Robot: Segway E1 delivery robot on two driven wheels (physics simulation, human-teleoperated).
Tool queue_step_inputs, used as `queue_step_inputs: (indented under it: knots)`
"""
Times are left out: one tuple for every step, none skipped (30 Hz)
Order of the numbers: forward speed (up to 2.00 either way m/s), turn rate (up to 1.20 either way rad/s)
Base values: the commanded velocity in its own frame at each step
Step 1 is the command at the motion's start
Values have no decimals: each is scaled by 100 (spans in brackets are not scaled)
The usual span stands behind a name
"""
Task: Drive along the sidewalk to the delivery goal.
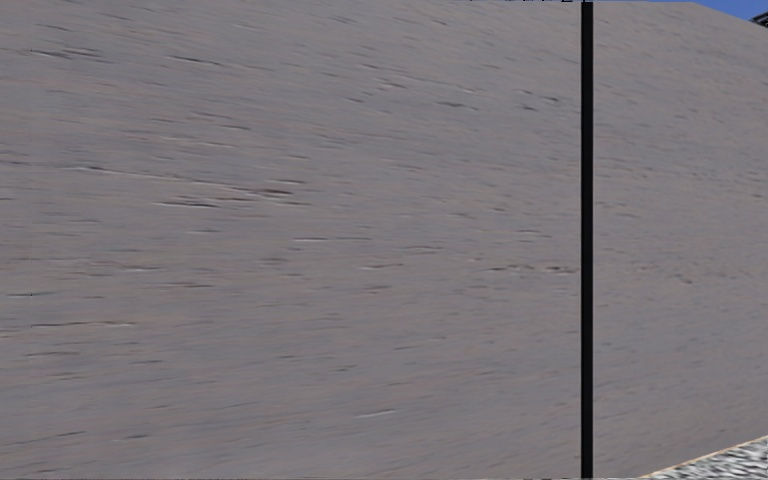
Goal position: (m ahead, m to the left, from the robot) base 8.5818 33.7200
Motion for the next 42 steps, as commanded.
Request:
queue_step_inputs:
  knots:
    - [0, 120]
    - [0, 120]
    - [0, 120]
    - [0, 120]
    - [0, 120]
    - [0, 120]
    - [0, 120]
    - [0, 120]
    - [0, 120]
    - [0, 120]
    - [0, 120]
    - [0, 120]
    - [0, 120]
    - [0, 120]
    - [0, 120]
    - [0, 120]
    - [0, 120]
    - [0, 120]
    - [0, 120]
    - [0, 120]
    - [0, 120]
    - [0, 120]
    - [0, 120]
    - [0, 120]
    - [0, 120]
    - [0, 120]
    - [0, 120]
    - [0, 120]
    - [0, 120]
    - [0, 120]
    - [0, 120]
    - [0, 120]
    - [0, 120]
    - [0, 120]
    - [0, 120]
    - [0, 120]
    - [0, 120]
    - [0, 120]
    - [0, 120]
    - [0, 120]
    - [0, 120]
    - [0, 120]
